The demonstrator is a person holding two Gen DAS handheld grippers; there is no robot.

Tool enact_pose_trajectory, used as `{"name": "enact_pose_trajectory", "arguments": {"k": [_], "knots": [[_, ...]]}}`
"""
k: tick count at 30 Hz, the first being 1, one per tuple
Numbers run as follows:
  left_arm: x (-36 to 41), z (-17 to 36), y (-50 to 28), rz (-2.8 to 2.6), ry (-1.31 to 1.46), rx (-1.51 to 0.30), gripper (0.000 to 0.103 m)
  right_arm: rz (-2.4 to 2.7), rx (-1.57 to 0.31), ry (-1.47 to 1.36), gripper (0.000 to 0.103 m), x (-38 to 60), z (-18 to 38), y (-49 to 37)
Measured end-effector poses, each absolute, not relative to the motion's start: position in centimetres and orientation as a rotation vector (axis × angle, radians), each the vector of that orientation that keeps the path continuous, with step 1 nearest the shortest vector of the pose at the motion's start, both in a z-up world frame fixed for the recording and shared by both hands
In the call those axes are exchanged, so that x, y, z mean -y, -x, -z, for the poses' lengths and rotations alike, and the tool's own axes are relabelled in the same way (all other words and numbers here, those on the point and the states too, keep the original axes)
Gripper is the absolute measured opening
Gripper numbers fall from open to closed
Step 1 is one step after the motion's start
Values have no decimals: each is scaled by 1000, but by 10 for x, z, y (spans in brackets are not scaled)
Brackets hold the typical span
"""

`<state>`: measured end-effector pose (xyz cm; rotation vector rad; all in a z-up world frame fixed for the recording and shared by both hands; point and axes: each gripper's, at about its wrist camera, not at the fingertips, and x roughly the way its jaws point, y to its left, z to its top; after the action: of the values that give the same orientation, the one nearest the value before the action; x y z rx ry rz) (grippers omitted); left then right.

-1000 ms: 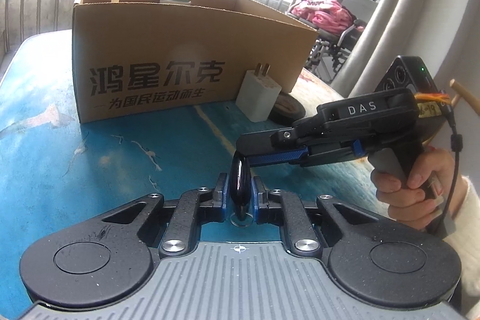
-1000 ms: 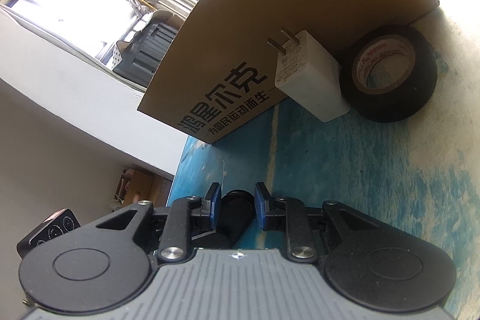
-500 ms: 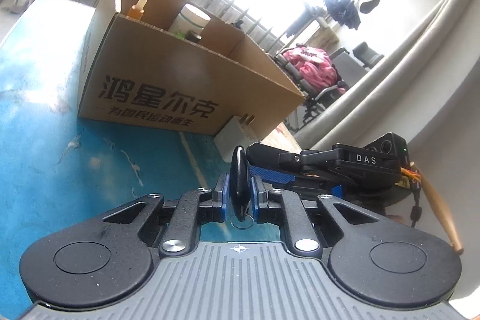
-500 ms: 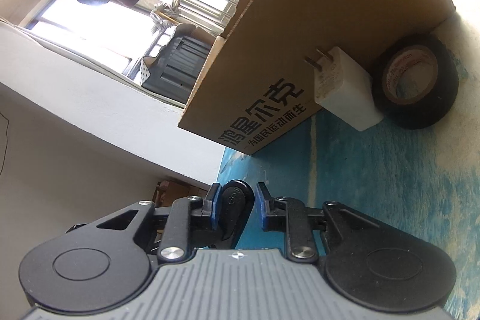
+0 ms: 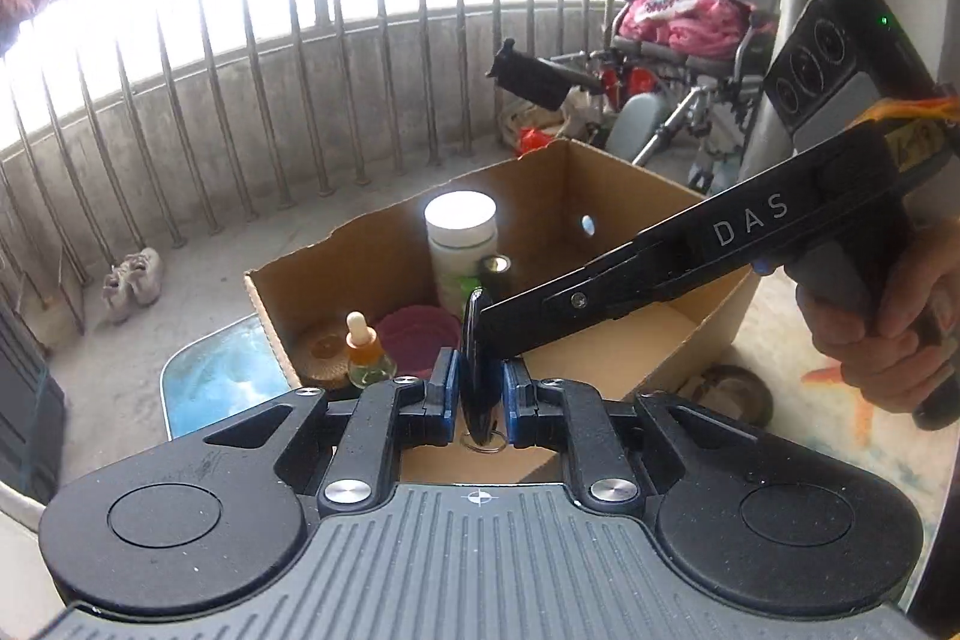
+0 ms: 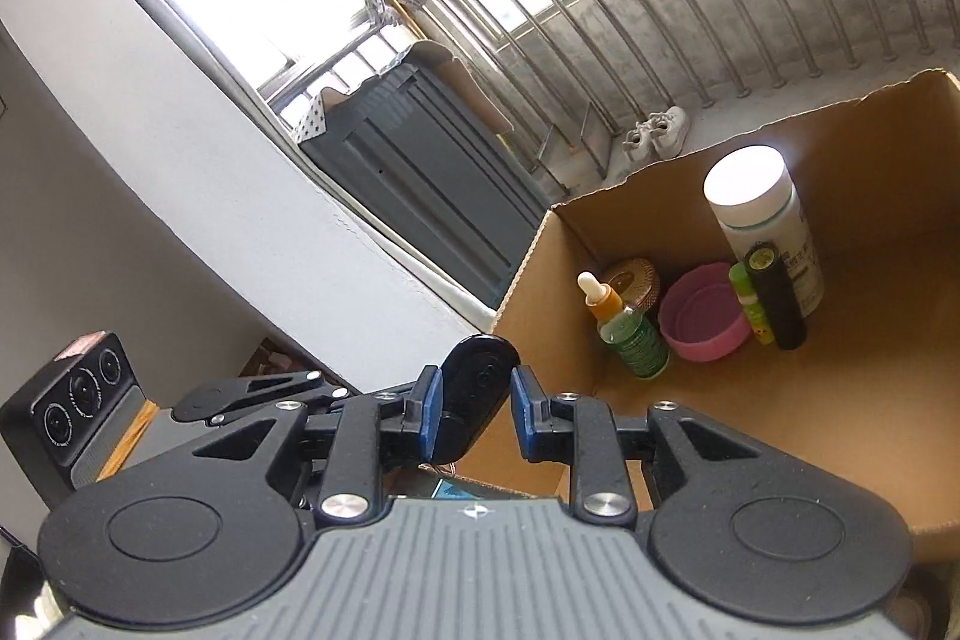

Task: Organize rigid objects
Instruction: 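Carry the key fob over the box and lower it inside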

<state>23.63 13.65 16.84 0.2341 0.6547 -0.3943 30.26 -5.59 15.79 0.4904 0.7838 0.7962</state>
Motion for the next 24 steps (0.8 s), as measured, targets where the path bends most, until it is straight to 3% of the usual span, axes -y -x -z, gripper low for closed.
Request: {"name": "enact_pose_trajectory", "arguments": {"k": [10,17,24], "knots": [[-102,-114,-303,420,-714,-955,13,-693,-1016,-427,28,32,-110,-367],[-98,-92,-330,402,-838,-1130,14,-665,-1114,-344,29,23,-102,-385],[-107,-82,-329,381,-901,-1148,17,-634,-1129,-381,30,33,-98,-388]]}}
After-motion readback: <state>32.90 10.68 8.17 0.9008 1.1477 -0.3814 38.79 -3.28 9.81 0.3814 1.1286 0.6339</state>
